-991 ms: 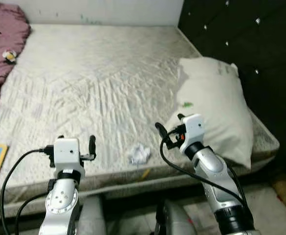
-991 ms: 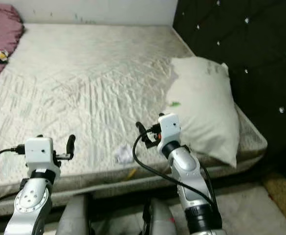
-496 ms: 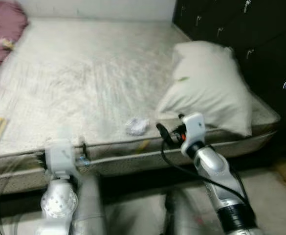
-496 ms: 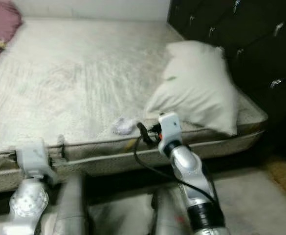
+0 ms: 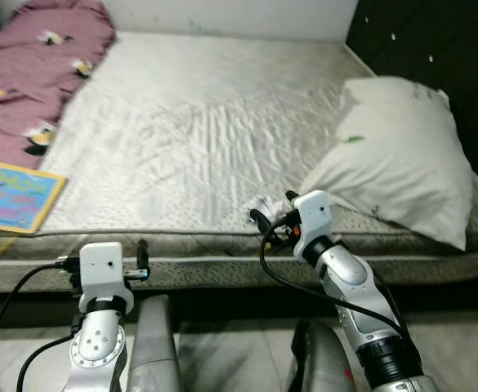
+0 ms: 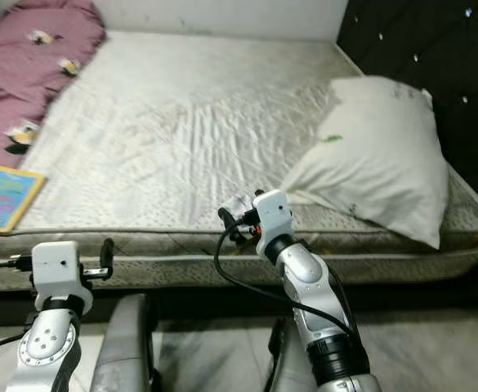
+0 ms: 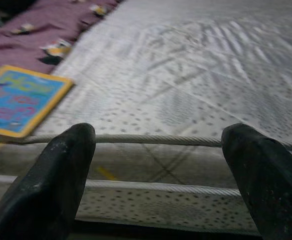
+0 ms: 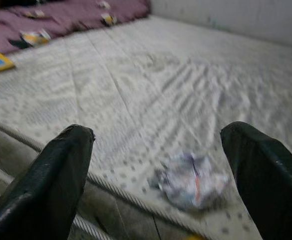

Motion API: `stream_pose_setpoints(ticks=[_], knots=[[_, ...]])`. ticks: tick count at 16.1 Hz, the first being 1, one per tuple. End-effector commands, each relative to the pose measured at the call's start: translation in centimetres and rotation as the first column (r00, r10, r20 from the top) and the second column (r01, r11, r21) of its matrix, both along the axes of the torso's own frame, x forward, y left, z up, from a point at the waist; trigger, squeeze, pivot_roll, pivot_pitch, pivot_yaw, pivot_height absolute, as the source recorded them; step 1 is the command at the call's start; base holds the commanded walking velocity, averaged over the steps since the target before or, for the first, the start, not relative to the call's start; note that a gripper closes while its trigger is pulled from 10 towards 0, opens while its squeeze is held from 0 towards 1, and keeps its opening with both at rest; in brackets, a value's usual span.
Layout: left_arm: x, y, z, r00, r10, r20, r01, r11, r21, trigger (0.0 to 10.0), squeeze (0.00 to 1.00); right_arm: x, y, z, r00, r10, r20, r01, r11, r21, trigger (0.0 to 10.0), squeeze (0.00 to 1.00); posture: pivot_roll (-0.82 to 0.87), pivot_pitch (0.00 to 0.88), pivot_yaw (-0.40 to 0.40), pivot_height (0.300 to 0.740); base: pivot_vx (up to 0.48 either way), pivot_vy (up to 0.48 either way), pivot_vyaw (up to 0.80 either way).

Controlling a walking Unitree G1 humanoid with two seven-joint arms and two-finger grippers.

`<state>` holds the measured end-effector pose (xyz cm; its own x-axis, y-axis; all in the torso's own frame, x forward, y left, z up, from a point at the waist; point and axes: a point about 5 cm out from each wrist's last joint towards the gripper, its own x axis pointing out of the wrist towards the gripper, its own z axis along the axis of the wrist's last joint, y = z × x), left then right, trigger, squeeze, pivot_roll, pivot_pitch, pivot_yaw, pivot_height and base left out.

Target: Clean up the room

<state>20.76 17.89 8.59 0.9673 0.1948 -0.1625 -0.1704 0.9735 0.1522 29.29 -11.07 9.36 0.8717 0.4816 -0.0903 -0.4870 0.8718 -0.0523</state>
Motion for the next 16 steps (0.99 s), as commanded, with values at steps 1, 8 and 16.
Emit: stream_pose_setpoints(ticks=[1,8,16], knots=[[0.21,-0.18,0.46,1.000,-0.013,0.021,0.014,1.000,-0.007,10.0,0.00,0.12,-0.27,-0.01,1.000,-0.001,0.002,0.001,1.000,-0.014,10.0,0.00,0.07,0.005,-0.097,0.536,0.345,0.000,0.00],[0.26,-0.33,0.38,0.999,-0.030,0.014,0.030,0.999,-0.015,10.0,0.00,0.34,-0.29,-0.10,1.000,-0.007,0.004,0.007,1.000,-0.019,10.0,0.00,0.07,0.005,-0.098,0.536,0.385,0.000,0.00],[-0.34,0.37,-0.02,0.999,0.028,-0.030,-0.028,0.999,0.022,10.0,0.00,0.35,0.13,-0.53,0.999,0.027,-0.022,-0.027,1.000,-0.006,10.0,0.00,0.10,0.026,-0.106,0.506,0.041,0.000,0.00]])
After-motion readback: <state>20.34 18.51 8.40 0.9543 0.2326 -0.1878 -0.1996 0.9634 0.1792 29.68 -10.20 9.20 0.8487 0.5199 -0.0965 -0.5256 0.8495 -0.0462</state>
